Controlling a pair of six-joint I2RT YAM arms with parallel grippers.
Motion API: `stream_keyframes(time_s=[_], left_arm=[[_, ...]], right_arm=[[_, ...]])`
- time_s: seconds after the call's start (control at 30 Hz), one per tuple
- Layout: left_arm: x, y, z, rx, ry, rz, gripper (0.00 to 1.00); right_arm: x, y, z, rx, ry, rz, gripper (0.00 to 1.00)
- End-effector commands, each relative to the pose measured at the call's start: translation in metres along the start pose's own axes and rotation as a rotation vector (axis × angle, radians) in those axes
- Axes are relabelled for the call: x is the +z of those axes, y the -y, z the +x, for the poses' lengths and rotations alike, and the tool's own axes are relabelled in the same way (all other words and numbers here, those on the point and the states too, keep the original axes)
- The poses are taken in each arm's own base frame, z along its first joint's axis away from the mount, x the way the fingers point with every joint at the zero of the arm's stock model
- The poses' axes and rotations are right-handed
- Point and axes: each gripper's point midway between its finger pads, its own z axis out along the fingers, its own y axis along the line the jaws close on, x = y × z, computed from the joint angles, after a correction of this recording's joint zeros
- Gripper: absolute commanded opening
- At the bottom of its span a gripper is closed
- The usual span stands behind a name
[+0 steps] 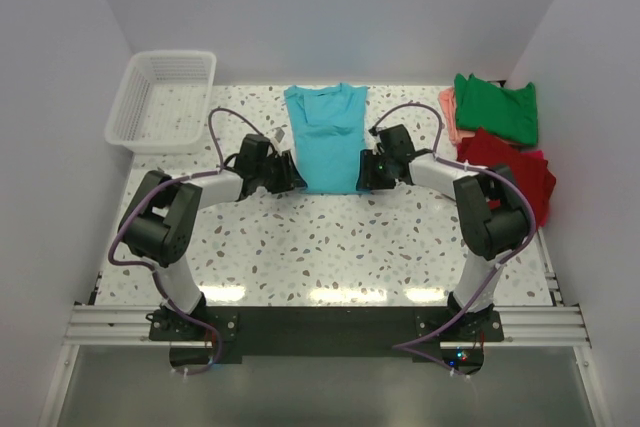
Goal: Fold and stack the t-shirts
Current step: Fold the tshirt
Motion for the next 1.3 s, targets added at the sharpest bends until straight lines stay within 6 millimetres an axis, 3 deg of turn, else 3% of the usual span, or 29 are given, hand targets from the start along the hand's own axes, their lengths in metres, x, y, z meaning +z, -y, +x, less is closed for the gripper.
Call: stream_keyframes(time_s=[0.0, 0.4, 0.5, 0.57, 0.77, 1.1, 1.27], left_arm=[[0.003, 0.014, -0.019, 0.009, 0.054, 0.068, 0.42], [0.012, 0.011, -0.006, -0.006, 0.007, 0.077, 0.39], [0.014, 0.014, -0.009, -0.001, 0.021, 0.083, 0.33], [0.014, 0.015, -0.009, -0.004, 0.029, 0.095, 0.23], [0.015, 0.014, -0.006, -0.009, 0.054, 0.115, 0.00], [-0.003, 0.009, 0.020, 0.066, 0.020, -0.003, 0.00], [-0.014, 0.010, 0.031, 0.147, 0.023, -0.118, 0.00]], right_arm=[[-0.006, -0.007, -0.009, 0.000, 0.043, -0.034, 0.47], [0.002, -0.007, -0.002, 0.015, 0.018, -0.050, 0.40], [0.003, -0.008, 0.000, 0.018, 0.010, -0.059, 0.17], [0.003, -0.007, 0.002, 0.017, 0.004, -0.057, 0.00], [-0.002, -0.008, 0.007, 0.011, -0.003, -0.064, 0.00], [-0.022, -0.013, 0.030, 0.015, -0.013, -0.111, 0.00], [-0.031, -0.021, 0.057, -0.027, -0.045, -0.107, 0.00]])
